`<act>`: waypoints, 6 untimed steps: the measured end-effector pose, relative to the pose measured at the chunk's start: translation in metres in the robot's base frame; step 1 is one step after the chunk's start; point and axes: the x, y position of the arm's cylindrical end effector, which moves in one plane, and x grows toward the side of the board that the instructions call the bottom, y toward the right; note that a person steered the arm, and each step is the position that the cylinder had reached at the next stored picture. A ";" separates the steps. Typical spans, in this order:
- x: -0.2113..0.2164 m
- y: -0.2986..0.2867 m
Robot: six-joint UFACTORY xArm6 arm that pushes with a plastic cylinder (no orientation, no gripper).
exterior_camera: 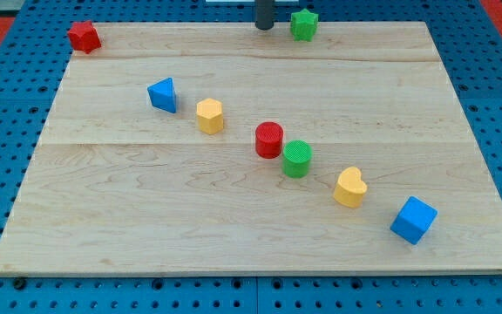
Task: Push the green star towards top right
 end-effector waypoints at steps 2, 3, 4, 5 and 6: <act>0.043 0.071; 0.090 0.088; 0.083 0.008; 0.005 -0.025; -0.001 -0.022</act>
